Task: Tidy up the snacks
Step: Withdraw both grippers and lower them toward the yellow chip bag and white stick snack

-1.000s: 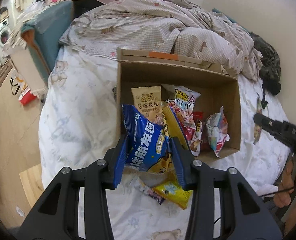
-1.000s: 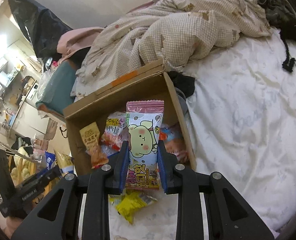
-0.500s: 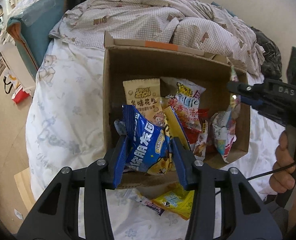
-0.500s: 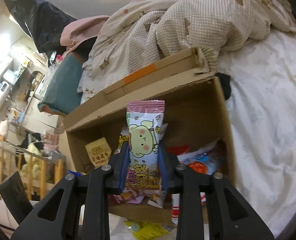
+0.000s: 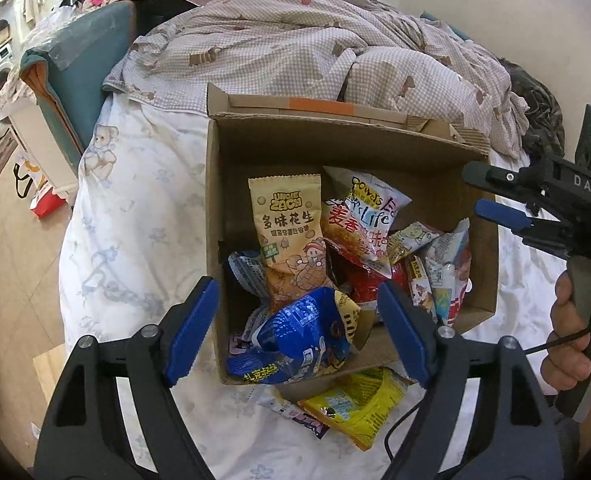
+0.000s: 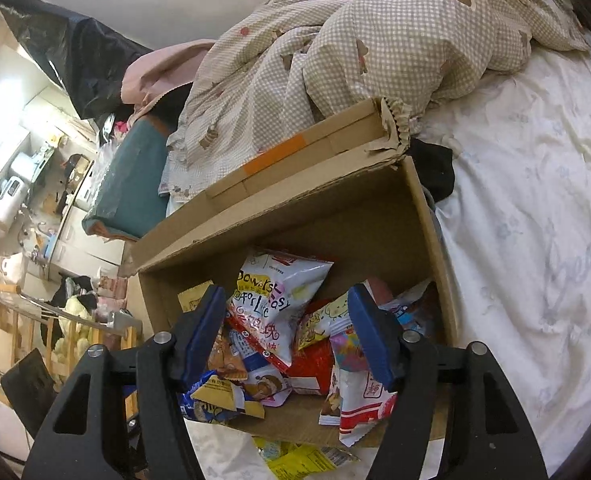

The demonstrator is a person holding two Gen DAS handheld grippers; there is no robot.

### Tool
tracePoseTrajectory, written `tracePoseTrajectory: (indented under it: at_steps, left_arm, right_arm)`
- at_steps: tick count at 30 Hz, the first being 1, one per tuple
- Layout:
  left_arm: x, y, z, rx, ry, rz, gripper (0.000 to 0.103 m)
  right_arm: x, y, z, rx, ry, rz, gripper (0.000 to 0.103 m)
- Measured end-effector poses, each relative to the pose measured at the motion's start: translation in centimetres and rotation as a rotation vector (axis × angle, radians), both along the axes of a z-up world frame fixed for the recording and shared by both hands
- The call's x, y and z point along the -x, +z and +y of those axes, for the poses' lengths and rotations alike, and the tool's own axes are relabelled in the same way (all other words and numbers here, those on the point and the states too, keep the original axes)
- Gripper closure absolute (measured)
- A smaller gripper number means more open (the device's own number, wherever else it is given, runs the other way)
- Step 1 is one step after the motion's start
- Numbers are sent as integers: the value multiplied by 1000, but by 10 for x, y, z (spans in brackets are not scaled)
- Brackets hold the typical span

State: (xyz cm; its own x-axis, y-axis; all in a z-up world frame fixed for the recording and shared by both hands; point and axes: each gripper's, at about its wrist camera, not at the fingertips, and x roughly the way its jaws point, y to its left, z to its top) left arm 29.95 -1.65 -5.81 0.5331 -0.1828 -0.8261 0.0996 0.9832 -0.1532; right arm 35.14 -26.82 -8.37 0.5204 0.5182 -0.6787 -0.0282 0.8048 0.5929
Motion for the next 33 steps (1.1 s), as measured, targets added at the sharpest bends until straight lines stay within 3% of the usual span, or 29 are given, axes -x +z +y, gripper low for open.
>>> tracePoseTrajectory:
  at_steps: [6,20,30,33]
  left_arm:
    - [-1,10,20,38,72,-40,24]
    - [12,14,41,63,134,-24,24]
    - [34,18,57,53,168,-7,24]
    - [41,15,63,64,186,14,24]
  right_arm:
    - [6,5,2,8,19,-16,36]
    - [49,6,9,43,39,14,36]
    - [102,-34,17,24,25,155,35]
    - [112,-53,24,1,15,224,29]
